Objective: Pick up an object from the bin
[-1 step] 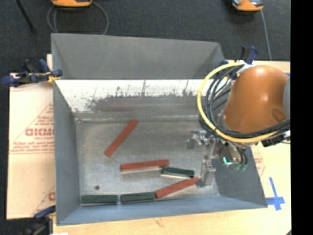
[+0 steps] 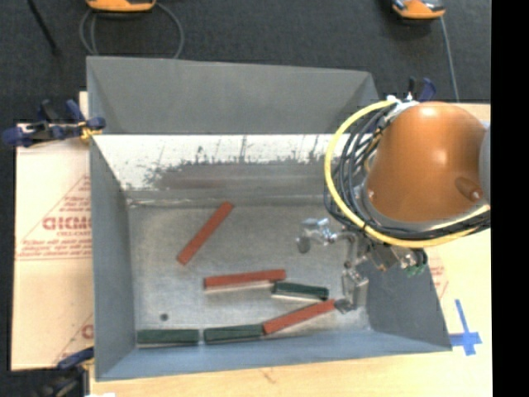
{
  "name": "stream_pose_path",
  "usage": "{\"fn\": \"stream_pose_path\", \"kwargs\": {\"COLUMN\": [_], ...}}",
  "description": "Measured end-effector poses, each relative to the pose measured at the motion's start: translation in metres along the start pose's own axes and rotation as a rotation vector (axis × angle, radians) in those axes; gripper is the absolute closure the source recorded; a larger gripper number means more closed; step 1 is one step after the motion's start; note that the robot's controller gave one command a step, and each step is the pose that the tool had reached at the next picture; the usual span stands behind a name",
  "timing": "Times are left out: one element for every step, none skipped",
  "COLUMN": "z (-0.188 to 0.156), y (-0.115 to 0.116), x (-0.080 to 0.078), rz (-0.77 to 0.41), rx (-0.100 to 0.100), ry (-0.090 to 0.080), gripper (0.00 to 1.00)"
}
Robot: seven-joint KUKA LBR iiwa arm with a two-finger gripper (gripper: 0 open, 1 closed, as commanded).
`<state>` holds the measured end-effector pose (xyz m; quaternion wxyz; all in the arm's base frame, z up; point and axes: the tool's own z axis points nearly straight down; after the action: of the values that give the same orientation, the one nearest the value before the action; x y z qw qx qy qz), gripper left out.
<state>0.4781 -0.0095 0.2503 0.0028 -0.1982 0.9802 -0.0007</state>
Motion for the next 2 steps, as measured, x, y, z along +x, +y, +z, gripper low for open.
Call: {"fn": "stream_pose_path", "kwargs": {"z": [0.096,0.184], "y": [0.025,0.009], "x": [-0.058,-0.083], "rz": [-0.147,-0.170], "rx": [-0.004,-0.006], "ry": [0.007,0.006], "gripper": [0.00,0.00]}}
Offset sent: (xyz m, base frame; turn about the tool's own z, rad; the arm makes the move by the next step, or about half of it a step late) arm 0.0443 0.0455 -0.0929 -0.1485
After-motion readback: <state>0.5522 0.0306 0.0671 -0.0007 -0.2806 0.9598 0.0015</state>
